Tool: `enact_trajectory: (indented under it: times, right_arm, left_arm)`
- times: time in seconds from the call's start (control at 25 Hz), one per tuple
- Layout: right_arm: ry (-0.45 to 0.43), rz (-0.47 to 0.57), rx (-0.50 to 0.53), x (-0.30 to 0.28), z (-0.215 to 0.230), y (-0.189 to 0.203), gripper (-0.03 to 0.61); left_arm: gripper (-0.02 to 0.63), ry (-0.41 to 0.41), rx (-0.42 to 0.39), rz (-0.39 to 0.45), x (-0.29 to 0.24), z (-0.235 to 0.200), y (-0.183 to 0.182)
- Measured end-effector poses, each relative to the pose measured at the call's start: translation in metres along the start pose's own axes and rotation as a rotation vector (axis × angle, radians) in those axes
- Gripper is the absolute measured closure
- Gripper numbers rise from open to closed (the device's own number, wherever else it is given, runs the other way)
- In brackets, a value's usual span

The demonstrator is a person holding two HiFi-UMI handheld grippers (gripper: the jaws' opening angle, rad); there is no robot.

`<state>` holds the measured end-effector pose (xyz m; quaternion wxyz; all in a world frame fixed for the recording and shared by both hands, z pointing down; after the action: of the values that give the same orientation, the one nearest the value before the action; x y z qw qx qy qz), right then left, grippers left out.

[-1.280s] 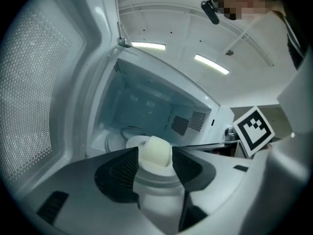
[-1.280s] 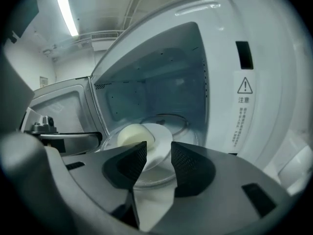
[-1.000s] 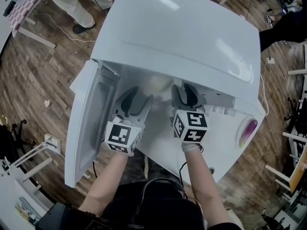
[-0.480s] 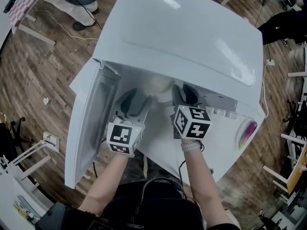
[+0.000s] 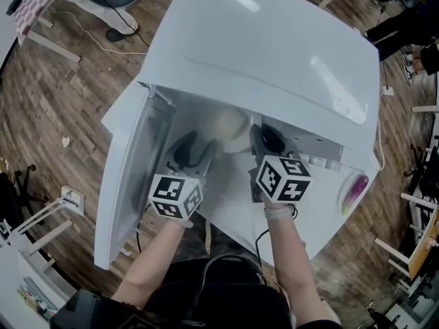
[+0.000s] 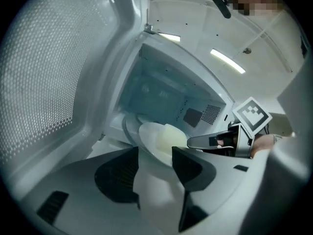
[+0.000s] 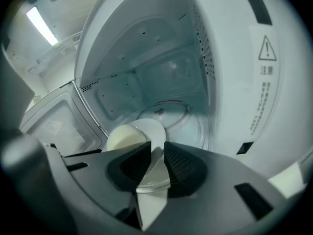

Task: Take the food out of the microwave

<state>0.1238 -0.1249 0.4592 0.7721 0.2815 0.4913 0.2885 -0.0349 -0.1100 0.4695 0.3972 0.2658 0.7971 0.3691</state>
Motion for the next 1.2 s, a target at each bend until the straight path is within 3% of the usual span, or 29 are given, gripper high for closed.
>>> enact_trajectory:
  times: [0.56, 0.8, 0.92, 1.2]
  right_arm:
    - [-0.035, 0.018, -0.052, 0.016, 0.001, 0.011, 0.492]
    - [-0.035, 0.039, -0.053, 0.021, 0.002, 0.012, 0.492]
    - [-0.037, 0.048, -0.056, 0.022, 0.002, 0.013, 0.492]
    - [-0.042, 0.07, -0.059, 0.025, 0.001, 0.014, 0.492]
  left_arm:
    - [0.408, 0.081, 0.216, -0.07, -0.001, 0.007, 0.016]
    - [0.41, 0.135, 0.369, -0.071, 0.001, 0.013, 0.024]
    - [0.472, 0.153, 0.412, -0.044, 0.003, 0.013, 0.022]
    - [0.524, 0.174, 0.484, -0.031, 0.006, 0.01, 0.022]
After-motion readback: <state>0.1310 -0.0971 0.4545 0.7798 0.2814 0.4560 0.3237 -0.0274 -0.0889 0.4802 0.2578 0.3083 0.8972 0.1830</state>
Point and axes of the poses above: the fingertips, and each gripper's own axes: x backward along the fingers, z to its right, y out of its underside, the point moved 3 cm from there along x, backward along the fingers, and after that the axes turned 5 degrees about -y, right-handed, at the moved point
